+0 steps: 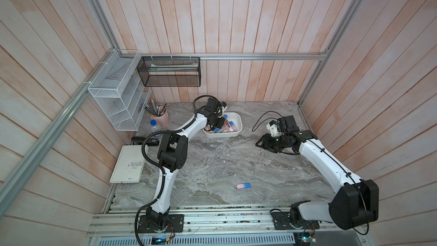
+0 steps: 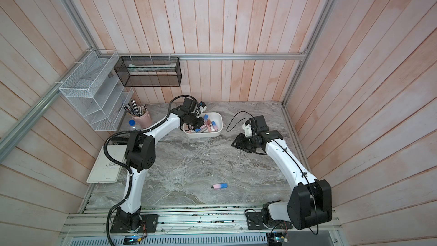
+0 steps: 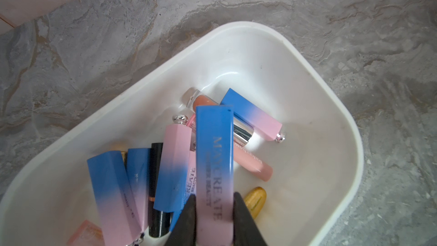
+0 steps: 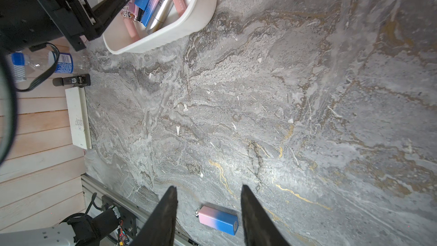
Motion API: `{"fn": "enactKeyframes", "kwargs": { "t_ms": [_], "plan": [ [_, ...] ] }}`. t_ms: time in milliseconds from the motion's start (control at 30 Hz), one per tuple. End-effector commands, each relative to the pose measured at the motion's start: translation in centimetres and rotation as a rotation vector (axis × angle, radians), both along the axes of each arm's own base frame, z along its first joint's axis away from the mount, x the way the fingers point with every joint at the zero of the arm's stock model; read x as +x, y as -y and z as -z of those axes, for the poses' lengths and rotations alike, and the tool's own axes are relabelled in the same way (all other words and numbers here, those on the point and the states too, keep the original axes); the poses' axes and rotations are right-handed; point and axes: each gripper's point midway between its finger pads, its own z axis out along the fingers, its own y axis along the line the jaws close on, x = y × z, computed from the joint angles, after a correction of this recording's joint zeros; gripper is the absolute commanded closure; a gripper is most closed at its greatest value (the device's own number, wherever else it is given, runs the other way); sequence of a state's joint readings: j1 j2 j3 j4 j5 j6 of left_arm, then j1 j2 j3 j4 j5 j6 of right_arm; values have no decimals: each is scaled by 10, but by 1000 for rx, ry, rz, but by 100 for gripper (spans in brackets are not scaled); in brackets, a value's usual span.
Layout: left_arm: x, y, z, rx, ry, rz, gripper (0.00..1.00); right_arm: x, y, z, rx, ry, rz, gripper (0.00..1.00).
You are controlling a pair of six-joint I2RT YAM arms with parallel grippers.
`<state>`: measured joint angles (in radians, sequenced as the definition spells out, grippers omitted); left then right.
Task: Put the lipstick into the storage box
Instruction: Place the lipstick in the storage box, then pick up the lipstick at the center of the board.
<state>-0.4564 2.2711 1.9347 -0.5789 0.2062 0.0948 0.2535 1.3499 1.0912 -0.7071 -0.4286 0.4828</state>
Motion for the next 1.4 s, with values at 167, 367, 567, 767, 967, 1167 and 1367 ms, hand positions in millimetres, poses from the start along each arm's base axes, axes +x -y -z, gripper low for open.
{"fn": "enactKeyframes", "kwargs": {
  "t_ms": [167,367,567,767,967,1167,1367],
  "plan": [
    [-11,4,-12,-36,-1,17,58,-1,1,-11,-2,16,-20,55],
    [-62,24,-42,-30,25,106,57,-7,8,-18,-19,35,-16,55],
    [-167,46,-34,-26,-29,283,55,-19,21,-20,-45,34,8,55],
    [-262,60,-25,-69,-102,405,47,-45,32,-7,-48,-37,26,55],
    [-311,71,-17,-66,-126,454,44,-86,32,3,2,-85,38,54],
    [-341,88,-4,-28,-123,499,44,-122,35,6,35,-102,66,54],
    [-352,93,21,63,-117,517,43,-142,38,1,58,-83,90,54]
  ]
}}
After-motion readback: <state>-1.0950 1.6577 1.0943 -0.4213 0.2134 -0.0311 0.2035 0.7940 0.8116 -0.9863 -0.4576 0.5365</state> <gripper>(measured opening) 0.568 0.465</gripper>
